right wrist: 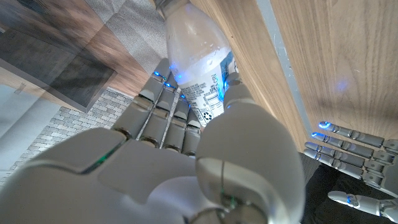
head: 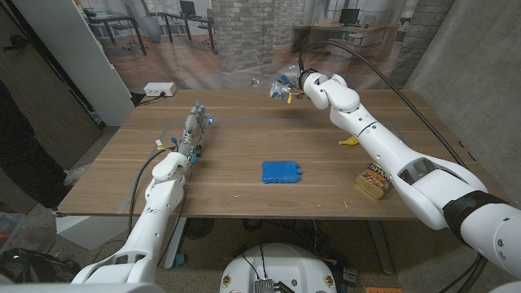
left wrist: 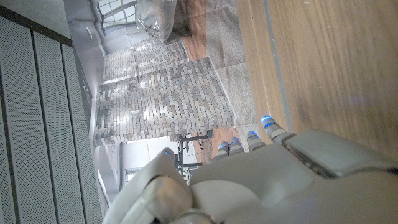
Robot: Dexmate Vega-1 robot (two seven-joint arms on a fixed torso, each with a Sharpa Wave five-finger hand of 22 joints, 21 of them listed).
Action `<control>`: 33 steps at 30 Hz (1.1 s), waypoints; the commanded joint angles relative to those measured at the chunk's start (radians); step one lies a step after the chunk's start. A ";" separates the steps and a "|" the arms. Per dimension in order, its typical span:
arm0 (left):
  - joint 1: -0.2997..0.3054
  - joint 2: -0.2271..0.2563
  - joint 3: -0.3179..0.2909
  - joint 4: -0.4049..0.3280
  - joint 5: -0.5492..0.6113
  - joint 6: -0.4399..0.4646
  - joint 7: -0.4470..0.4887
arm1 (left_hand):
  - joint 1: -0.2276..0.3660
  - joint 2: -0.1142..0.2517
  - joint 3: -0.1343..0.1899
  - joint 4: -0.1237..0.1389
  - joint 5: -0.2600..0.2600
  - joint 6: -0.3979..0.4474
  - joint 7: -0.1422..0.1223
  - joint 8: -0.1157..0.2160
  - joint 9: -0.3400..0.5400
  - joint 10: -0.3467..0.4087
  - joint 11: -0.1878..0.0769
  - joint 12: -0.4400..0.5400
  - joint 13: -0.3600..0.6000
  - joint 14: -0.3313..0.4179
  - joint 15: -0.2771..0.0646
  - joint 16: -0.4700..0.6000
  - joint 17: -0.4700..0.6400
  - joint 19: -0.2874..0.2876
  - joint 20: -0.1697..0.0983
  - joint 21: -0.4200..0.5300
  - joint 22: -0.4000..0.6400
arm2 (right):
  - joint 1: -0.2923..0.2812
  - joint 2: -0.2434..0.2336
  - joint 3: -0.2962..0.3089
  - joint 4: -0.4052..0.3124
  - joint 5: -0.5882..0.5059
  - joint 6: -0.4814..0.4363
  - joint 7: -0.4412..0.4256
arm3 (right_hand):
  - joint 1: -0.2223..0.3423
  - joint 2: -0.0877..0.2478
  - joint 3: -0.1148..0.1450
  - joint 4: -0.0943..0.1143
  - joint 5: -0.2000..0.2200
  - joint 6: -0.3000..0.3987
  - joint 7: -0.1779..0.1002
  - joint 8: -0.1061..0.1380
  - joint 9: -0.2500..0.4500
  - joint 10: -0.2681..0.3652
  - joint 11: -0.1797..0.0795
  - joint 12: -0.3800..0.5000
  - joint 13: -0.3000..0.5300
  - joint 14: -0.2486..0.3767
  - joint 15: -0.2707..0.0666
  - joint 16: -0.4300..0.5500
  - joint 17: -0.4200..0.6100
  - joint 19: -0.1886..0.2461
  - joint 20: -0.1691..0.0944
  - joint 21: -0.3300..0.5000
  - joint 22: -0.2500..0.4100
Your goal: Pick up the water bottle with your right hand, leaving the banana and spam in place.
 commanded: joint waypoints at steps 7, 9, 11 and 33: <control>0.009 0.013 0.004 -0.024 -0.010 0.002 -0.010 | 0.011 0.017 -0.003 -0.004 -0.003 -0.100 -0.007 0.005 0.004 -0.092 0.005 0.003 0.003 -0.128 0.005 0.004 0.004 -0.059 0.007 -0.002 0.001 | -0.039 -0.006 0.036 -0.070 -0.010 -0.044 -0.025 | 0.037 0.051 0.031 0.025 -0.003 0.114 -0.095 0.005 0.005 0.014 -0.004 -0.004 0.004 0.015 -0.140 0.000 0.005 -0.001 -0.008 0.008 0.003; 0.006 0.016 0.004 -0.023 -0.010 0.001 -0.014 | 0.011 0.017 -0.003 -0.004 -0.003 -0.100 -0.007 0.005 0.004 -0.092 0.006 0.003 0.003 -0.128 0.006 0.004 0.004 -0.058 0.007 -0.003 0.001 | -0.044 -0.006 0.041 -0.077 -0.010 -0.050 -0.027 | 0.038 0.050 0.031 0.025 -0.003 0.116 -0.095 0.005 0.005 0.014 -0.005 -0.004 0.004 0.016 -0.140 -0.001 0.005 -0.001 -0.008 0.008 0.003; 0.003 0.018 0.005 -0.021 -0.012 0.002 -0.018 | 0.011 0.017 -0.004 -0.004 -0.003 -0.100 -0.007 0.005 0.004 -0.093 0.004 0.003 0.003 -0.128 0.005 0.004 0.004 -0.059 0.008 -0.003 0.001 | -0.048 -0.005 0.041 -0.082 -0.013 -0.053 -0.028 | 0.038 0.050 0.031 0.025 -0.004 0.117 -0.096 0.005 0.004 0.016 -0.001 -0.004 0.005 0.017 -0.139 -0.001 0.006 -0.001 -0.009 0.009 0.003; -0.063 0.044 0.015 0.039 -0.017 -0.007 -0.100 | 0.012 0.017 -0.004 -0.004 -0.003 -0.099 -0.007 0.006 0.004 -0.091 0.003 0.003 0.003 -0.127 0.004 0.005 0.004 -0.057 0.008 -0.006 0.001 | -0.086 0.013 0.067 -0.129 -0.043 -0.121 -0.074 | 0.041 0.049 0.034 0.025 -0.009 0.131 -0.096 0.007 0.004 0.024 -0.006 -0.007 0.008 0.019 -0.143 -0.006 0.010 -0.003 -0.010 0.012 0.003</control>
